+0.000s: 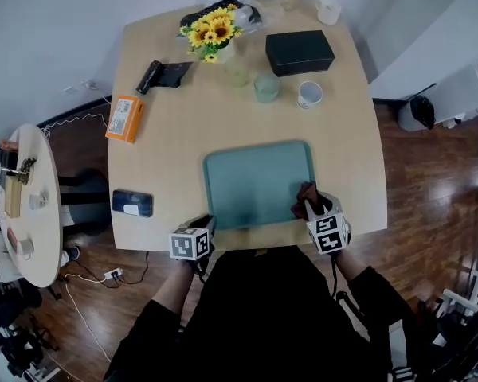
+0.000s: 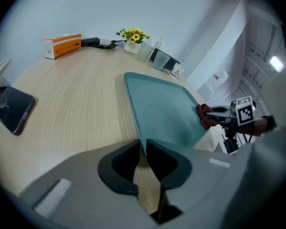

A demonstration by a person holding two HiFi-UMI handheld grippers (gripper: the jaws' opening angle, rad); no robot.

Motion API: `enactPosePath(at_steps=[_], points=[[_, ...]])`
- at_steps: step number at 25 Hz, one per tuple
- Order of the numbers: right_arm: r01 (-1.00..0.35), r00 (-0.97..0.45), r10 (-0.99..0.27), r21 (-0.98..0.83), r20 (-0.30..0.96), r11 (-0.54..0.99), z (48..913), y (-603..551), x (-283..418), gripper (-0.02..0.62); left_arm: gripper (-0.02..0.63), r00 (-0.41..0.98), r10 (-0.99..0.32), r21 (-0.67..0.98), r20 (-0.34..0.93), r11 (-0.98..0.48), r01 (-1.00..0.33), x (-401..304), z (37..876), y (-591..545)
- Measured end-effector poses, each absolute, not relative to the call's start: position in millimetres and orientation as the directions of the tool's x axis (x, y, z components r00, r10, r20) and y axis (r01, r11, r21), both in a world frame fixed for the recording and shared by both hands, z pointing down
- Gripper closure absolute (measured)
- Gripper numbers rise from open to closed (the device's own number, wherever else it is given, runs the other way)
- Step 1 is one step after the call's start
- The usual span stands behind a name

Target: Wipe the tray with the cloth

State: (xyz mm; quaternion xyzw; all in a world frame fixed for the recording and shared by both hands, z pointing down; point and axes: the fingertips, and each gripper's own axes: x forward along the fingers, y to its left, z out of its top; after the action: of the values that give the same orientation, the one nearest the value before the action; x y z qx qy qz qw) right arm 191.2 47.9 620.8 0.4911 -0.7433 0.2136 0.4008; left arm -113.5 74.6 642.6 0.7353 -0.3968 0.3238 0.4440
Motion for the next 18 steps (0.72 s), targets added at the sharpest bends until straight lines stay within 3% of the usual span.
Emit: enactPosePath(at_steps=[6,18], points=[[-0.876,-0.199,-0.548,0.102,0.813,0.471,620.2,31.4,179.6,0.479,0.580,0.467,-0.277,0.390,0.840,-0.290,-0.874,-111.7,640.7,74.1],[-0.780,-0.211,-0.545,0.197,0.812,0.595,619.6,-110.8,152.9,0.479,0.574,0.460,-0.261,0.387,0.849,-0.287,-0.876,-110.5,641.7,72.9]])
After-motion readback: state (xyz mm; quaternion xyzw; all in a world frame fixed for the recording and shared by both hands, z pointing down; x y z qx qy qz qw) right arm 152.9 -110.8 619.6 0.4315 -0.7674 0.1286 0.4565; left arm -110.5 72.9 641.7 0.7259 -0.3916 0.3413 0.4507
